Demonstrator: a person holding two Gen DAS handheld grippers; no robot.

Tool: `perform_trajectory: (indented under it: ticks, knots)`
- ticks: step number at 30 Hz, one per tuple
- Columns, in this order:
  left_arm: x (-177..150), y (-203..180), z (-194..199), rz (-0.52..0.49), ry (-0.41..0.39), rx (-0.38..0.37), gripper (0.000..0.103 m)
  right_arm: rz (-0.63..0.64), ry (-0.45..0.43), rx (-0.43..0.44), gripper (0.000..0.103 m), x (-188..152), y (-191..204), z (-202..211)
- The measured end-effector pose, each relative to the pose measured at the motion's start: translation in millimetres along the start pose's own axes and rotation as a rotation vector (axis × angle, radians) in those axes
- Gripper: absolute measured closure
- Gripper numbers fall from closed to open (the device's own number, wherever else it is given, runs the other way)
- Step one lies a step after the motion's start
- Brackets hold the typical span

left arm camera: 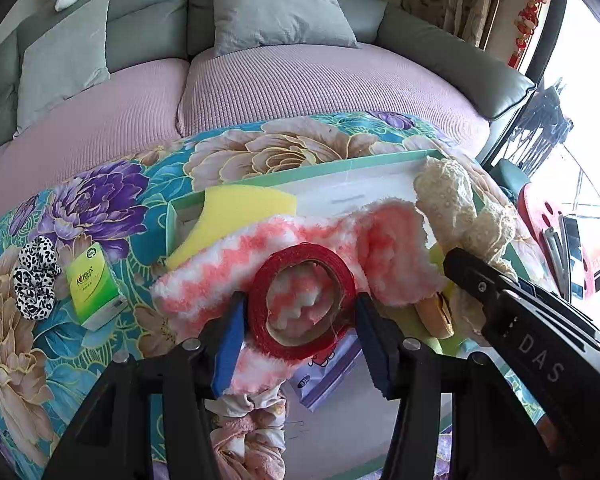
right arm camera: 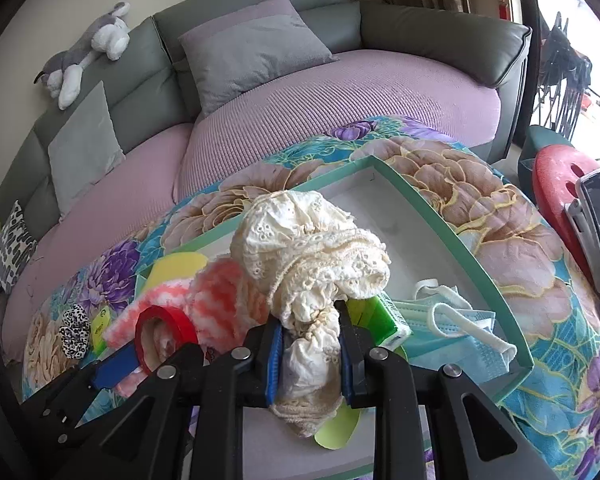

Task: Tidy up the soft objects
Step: 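Carry the red tape roll and cream lace cloth over the white tray, then open both tools to drop the tape roll and lace cloth into the tray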

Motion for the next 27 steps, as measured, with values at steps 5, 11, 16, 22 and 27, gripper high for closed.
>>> perform_trajectory:
  ticks: [5, 11, 16, 22, 27]
  knots:
    - [1.4, -1.2, 5.8, 0.003, -0.006, -0.011, 0.033, -0.005, -0.022, -0.003, 0.061, 4.9, -0.2, 12.5]
    - [6.5, -3.5, 21.3, 0.011, -0.024, -0.035, 0.031, -0.003, -0.069, -0.018, 0.055, 14.9, -2.9, 33.3]
    - [13.9, -0.2, 40.3, 0.016, -0.054, -0.034, 0.029, -0.006, -0.108, -0.029, 0.052, 22.1, -5.4, 50.3]
    - [22.8, 14.2, 58.5, 0.049, -0.086, -0.016, 0.029, 0.003, -0.108, -0.034, 0.052, 23.0, -3.5, 52.2]
    - [30.6, 33.3, 71.0, 0.09, -0.116, 0.003, 0.029, 0.015, -0.095, -0.042, 0.052, 21.0, -1.5, 48.6]
Point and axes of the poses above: each gripper's, at about its wrist camera, not at the fingertips, and z roughly against the way its jaws point, y to its left, x to its top, the point moved 9 cm from there along -z, roughly the way its jaws point, and after that the axes turned 10 degrees about z, right-handed, at the moved point
